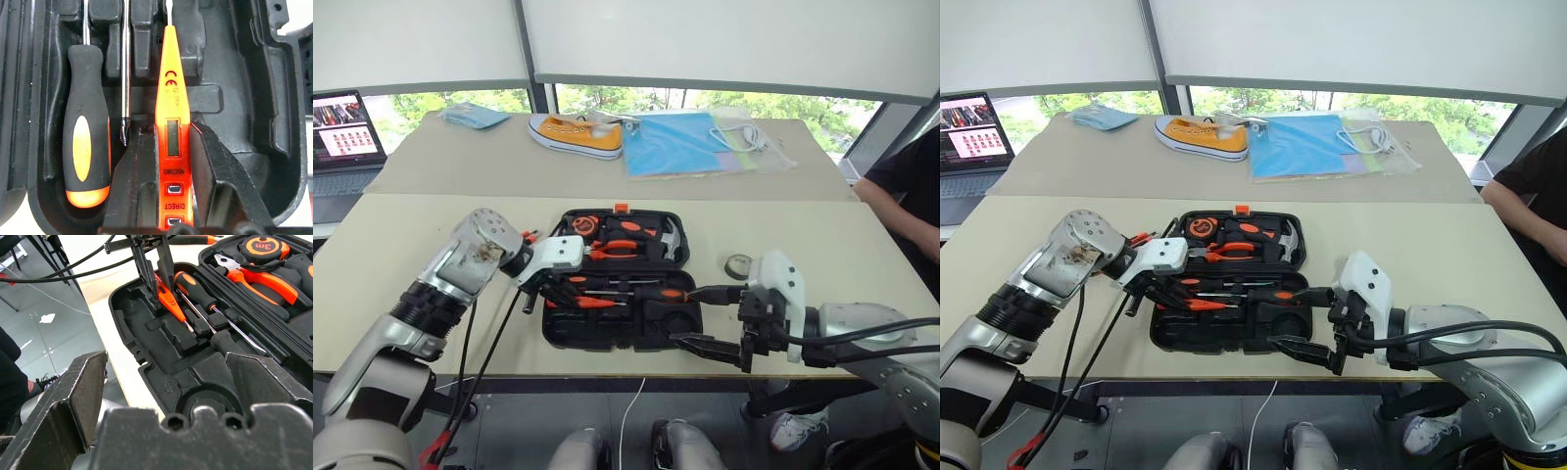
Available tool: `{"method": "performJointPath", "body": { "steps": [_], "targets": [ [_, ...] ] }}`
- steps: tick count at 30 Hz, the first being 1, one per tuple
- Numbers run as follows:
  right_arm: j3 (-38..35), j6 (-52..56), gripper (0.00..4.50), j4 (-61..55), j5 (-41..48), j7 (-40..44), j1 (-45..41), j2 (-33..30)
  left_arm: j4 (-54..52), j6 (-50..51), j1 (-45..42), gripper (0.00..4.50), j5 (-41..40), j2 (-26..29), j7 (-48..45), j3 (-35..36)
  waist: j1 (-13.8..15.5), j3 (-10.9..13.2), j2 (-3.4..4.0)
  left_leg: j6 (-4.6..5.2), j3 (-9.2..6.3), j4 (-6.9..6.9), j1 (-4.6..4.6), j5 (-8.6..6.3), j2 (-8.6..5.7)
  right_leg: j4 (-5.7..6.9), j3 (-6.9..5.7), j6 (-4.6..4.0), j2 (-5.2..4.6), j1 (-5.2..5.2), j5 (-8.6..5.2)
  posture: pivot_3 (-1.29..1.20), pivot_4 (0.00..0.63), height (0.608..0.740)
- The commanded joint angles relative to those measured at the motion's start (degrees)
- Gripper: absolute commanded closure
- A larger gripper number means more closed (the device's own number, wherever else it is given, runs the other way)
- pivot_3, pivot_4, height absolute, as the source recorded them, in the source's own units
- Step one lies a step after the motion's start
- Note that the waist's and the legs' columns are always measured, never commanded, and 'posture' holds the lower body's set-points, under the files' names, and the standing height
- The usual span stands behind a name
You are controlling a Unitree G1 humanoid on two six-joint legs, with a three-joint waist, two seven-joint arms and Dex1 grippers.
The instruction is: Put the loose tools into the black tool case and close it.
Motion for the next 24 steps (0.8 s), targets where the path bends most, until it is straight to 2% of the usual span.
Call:
{"method": "performJointPath", "body": {
  "steps": [1,5,7,10,13,22,23,24],
  "targets": [
    [-0.5,-1.5,0.00,-1.9,1.1,0.1,0.1,-0.1,-0.8,0.4,-0.9,1.45,-1.0,-0.2,-0.4,1.9,0.1,0.0,0.00,0.00,0.00,0.00,0.00,0.00,-0.01,0.01,0.00,0.00,0.00,0.00,0.00,0.00,0.150,0.718],
    [-0.3,-1.6,0.00,-2.3,1.4,-0.2,0.7,0.1,-5.1,5.4,-0.8,0.12,-10.2,3.0,-3.8,5.8,0.2,0.0,-0.01,0.00,-0.02,0.11,-0.07,0.00,0.00,0.00,-0.02,0.02,-0.01,0.00,0.01,0.00,0.150,0.718],
    [-0.3,-1.7,0.00,-2.4,1.4,-0.2,1.0,0.1,-6.6,6.3,0.0,0.04,-14.8,6.1,-4.1,6.7,0.0,0.0,0.00,0.01,-0.03,0.12,-0.10,0.00,0.01,0.00,-0.01,0.03,-0.01,-0.05,0.01,0.00,0.150,0.718],
    [-0.3,-1.7,0.00,-2.4,1.4,-0.2,1.3,0.0,-5.2,5.0,1.0,0.04,-15.4,7.0,-4.0,9.0,-0.2,0.0,0.02,0.00,-0.02,0.10,-0.08,0.00,0.01,0.03,0.00,0.02,0.00,-0.08,0.01,0.00,0.150,0.718],
    [-0.6,-1.7,0.00,-2.0,1.5,0.2,1.0,-0.3,-3.0,2.2,2.6,0.77,-15.6,5.5,-1.4,12.0,-0.1,0.0,0.02,-0.01,-0.02,0.11,-0.06,0.01,0.00,0.03,-0.01,0.01,0.00,-0.05,0.01,0.00,0.150,0.718],
    [-0.4,-1.3,0.00,-0.7,1.5,0.9,-0.7,-0.8,1.7,-7.1,6.4,4.19,-11.3,0.7,4.4,12.6,0.1,0.0,0.02,-0.01,-0.02,0.16,-0.08,0.01,-0.03,-0.01,-0.01,-0.13,-0.02,-0.03,0.15,0.00,0.150,0.718],
    [-0.5,-1.2,0.00,-0.6,1.5,1.0,-0.7,-0.8,1.7,-7.5,6.8,4.49,-10.6,0.4,4.7,12.0,0.1,0.0,0.02,-0.01,-0.02,0.15,-0.08,0.01,-0.03,-0.01,-0.02,-0.28,-0.01,-0.03,0.24,0.00,0.150,0.718],
    [-0.5,-1.1,0.00,-0.5,1.6,1.0,-0.8,-0.9,1.7,-7.9,7.1,4.49,-10.0,0.1,4.9,11.6,0.0,0.0,0.02,-0.01,-0.02,0.15,-0.08,0.01,-0.02,0.00,-0.02,-0.29,-0.01,-0.03,0.25,0.00,0.150,0.718]
  ]
}}
